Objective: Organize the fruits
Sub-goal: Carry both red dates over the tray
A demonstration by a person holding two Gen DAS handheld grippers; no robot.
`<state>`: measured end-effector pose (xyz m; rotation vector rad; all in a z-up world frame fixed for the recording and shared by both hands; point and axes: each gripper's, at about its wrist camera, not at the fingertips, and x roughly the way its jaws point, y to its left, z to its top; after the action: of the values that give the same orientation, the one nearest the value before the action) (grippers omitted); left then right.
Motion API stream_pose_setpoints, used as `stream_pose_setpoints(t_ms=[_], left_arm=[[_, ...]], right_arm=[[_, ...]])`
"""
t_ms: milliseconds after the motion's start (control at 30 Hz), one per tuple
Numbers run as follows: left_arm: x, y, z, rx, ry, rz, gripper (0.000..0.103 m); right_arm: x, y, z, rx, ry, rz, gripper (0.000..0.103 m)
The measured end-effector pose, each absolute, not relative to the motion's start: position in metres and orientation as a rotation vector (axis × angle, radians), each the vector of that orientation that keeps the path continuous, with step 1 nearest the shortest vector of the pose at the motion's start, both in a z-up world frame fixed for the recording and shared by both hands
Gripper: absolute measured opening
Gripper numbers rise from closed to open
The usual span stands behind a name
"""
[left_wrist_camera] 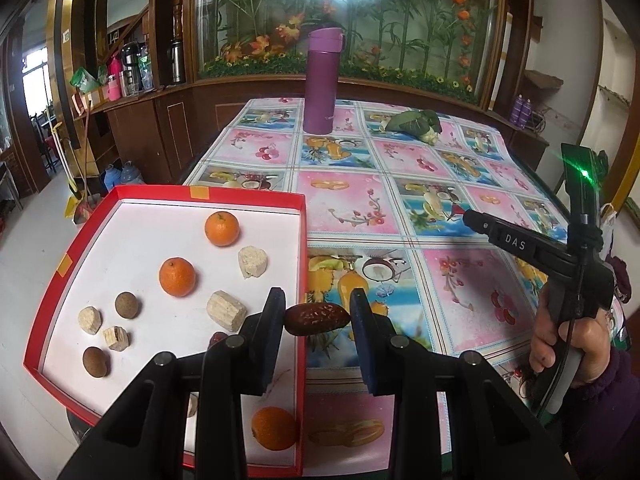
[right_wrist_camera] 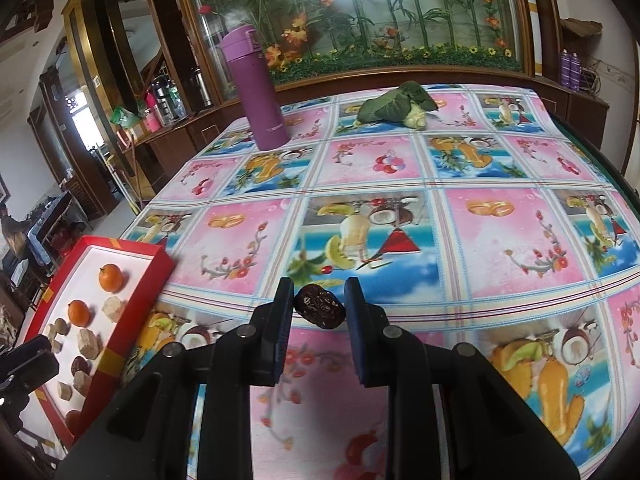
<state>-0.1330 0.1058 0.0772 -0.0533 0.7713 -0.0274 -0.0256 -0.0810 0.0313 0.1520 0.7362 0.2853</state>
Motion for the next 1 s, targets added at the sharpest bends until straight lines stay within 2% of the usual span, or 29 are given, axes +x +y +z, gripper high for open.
stream_pose_setpoints(t_ms=[200,633,1000], left_arm=[[-0.135,0.127,0.08,-0.09,0.758,0.001,0.033],[-0.148,0.228,0.085,-0.187,0.691,0.274,0.033],[-0.148,0.244,0.07,-0.167,0.718,0.332,0.033]], right_arm=[[-0.032,-0.051,0.031,0.15,0.744,0.353,0.028],[-0.04,0.028,0.036,0.188,0.744,0.546,0.028],[-0.07,0.119,0.04,0.094,0.739,0.793,0.028]])
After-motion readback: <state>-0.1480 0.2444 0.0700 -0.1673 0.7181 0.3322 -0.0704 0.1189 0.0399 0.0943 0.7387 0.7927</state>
